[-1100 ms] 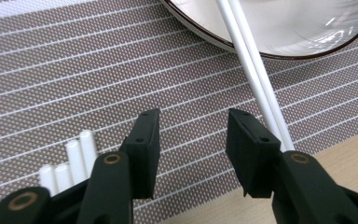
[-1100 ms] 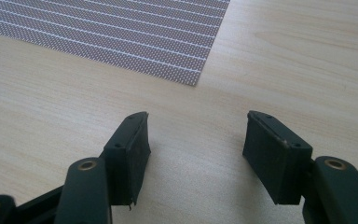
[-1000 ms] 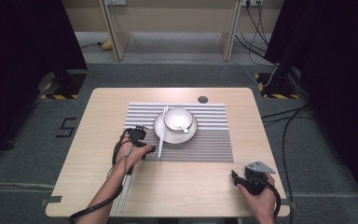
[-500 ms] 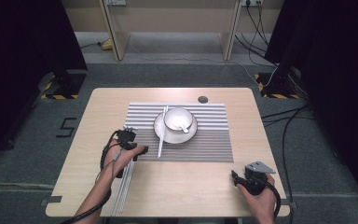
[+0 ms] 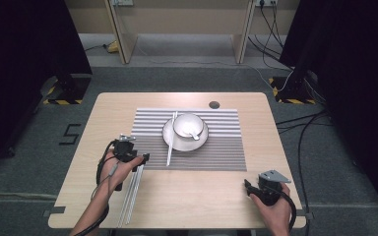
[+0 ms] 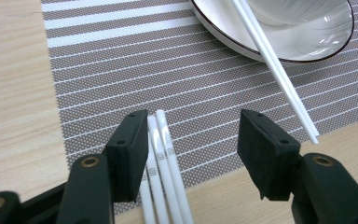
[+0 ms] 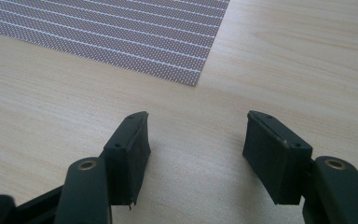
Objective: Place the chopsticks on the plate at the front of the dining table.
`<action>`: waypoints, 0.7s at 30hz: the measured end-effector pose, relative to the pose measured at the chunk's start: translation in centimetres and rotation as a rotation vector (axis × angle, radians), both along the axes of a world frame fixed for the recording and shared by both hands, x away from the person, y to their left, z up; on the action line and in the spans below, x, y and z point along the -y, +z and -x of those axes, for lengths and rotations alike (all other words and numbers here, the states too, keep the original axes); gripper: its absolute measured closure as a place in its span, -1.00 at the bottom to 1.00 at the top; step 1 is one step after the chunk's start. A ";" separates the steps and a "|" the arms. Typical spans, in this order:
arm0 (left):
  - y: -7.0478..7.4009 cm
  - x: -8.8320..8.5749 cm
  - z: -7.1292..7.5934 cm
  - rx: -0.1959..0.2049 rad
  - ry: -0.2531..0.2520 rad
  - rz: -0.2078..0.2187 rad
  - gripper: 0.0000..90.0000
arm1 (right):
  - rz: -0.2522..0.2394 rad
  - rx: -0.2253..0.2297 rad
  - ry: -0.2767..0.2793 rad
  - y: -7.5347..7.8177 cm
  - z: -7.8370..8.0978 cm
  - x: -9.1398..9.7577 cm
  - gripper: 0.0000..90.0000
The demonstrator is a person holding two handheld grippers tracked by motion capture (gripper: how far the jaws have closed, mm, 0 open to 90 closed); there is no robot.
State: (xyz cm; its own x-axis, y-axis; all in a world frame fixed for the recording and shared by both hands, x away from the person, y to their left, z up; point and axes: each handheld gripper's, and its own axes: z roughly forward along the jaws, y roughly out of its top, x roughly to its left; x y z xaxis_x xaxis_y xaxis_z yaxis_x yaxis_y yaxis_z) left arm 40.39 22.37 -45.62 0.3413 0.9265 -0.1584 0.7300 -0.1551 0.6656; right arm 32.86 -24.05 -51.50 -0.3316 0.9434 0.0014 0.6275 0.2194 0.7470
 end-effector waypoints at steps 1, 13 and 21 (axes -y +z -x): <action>0.0 -0.1 0.1 0.007 0.001 0.003 -0.05 | 0.002 0.001 0.002 0.0 0.0 0.0 -0.10; -0.9 -2.0 1.6 0.079 0.032 -0.001 -0.06 | 0.000 0.002 -0.001 0.0 0.0 0.0 -0.10; -1.4 -3.1 2.7 0.110 0.042 -0.008 -0.06 | 0.001 0.003 0.000 0.0 0.0 0.0 -0.10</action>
